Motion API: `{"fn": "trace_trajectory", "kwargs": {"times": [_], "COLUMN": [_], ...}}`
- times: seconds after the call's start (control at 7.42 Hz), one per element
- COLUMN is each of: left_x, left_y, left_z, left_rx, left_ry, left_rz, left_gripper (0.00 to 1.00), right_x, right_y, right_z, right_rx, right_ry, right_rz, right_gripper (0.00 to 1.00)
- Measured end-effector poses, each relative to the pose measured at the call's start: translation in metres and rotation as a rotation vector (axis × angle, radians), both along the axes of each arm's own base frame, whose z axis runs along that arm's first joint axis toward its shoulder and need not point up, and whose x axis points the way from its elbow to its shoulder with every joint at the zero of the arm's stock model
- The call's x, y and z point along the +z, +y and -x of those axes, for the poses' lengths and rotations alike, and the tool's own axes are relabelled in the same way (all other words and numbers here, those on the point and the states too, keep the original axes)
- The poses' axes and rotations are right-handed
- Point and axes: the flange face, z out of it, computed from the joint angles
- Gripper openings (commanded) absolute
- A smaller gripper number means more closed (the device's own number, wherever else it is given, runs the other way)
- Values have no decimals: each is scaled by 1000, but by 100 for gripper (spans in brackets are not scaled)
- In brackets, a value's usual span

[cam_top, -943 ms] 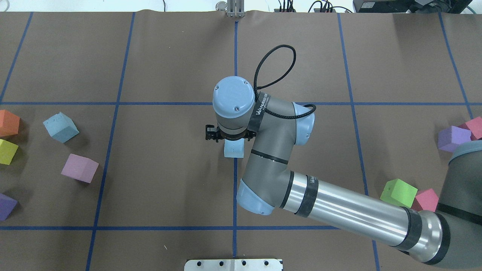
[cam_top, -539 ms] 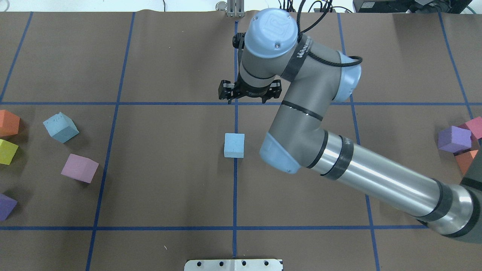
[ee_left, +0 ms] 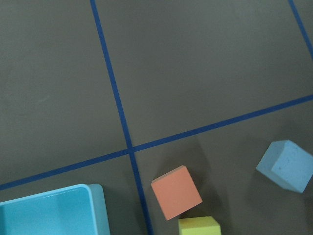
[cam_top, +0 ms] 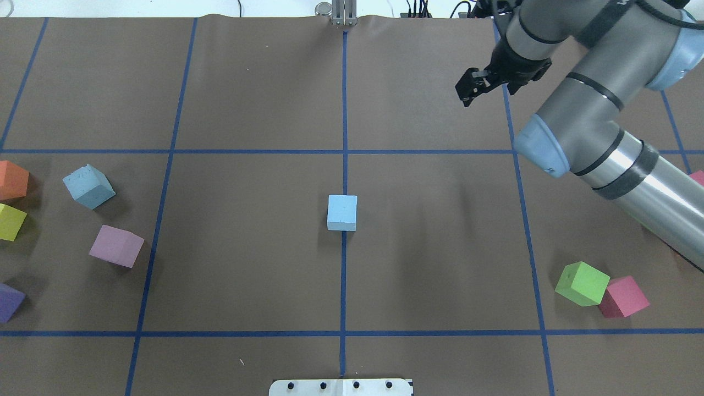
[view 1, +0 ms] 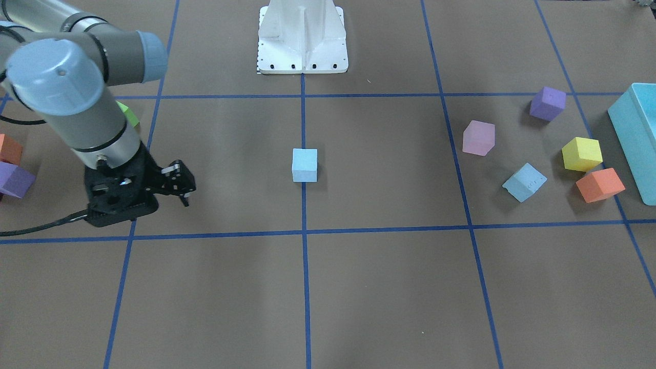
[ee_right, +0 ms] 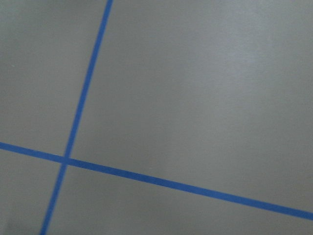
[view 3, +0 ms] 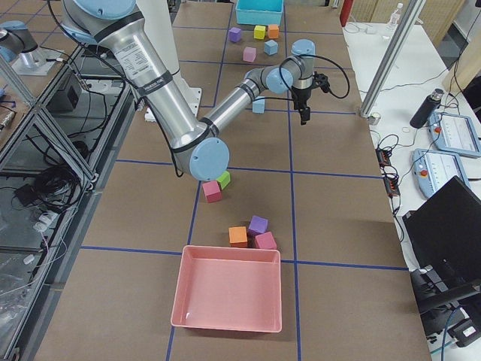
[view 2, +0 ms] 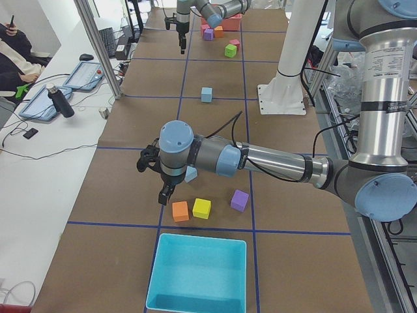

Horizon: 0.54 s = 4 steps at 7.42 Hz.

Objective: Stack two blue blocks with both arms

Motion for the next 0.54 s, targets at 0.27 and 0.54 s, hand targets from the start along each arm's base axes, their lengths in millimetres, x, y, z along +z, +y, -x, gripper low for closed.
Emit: {"fn": "trace_trajectory", "kwargs": {"times": [0.27, 0.54], "left_x": [-44, -71], "left_y": [-27, -30], "left_z": [-83, -163], "left_rx": [-50, -94], "left_ry": [27, 13], "left_rz": [150, 252], "left_gripper": [98, 98], "right_x": [71, 151], "right_y": [-14, -7], "right_z": [-93, -194], "right_rx": [4, -29], "right_ry": [39, 53], "right_rz": [15, 26], "right_gripper": [100, 100]}}
